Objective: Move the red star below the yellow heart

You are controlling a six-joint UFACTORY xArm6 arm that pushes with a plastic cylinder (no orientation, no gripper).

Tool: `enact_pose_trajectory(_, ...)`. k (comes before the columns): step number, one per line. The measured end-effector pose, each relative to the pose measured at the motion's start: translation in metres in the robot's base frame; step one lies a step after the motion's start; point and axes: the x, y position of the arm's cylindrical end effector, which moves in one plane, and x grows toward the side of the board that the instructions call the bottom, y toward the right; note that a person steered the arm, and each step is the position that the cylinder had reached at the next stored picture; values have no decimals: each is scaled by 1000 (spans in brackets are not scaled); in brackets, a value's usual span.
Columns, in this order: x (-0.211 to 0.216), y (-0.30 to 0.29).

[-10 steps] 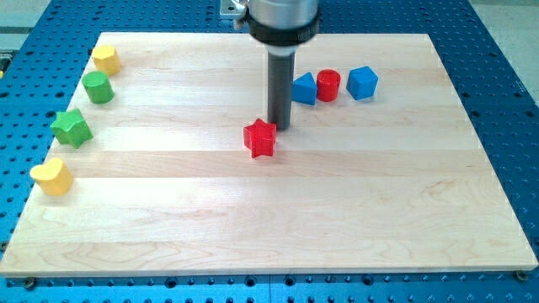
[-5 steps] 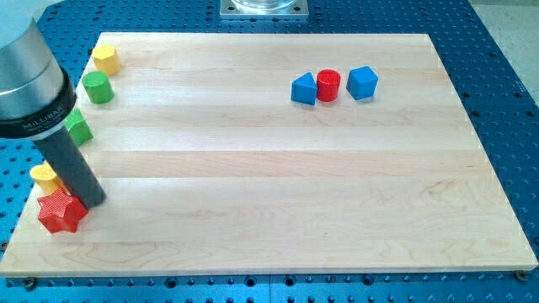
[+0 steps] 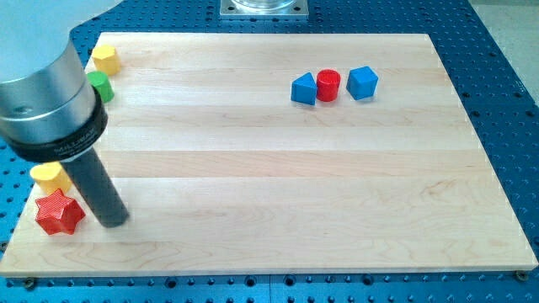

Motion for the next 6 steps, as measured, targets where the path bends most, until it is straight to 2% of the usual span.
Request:
enact_pose_trajectory(3,15,-64)
enact_pose_trajectory(4,19,6)
enact_pose_trajectory(5,-6,108)
enact_pose_trajectory(6,-5,134)
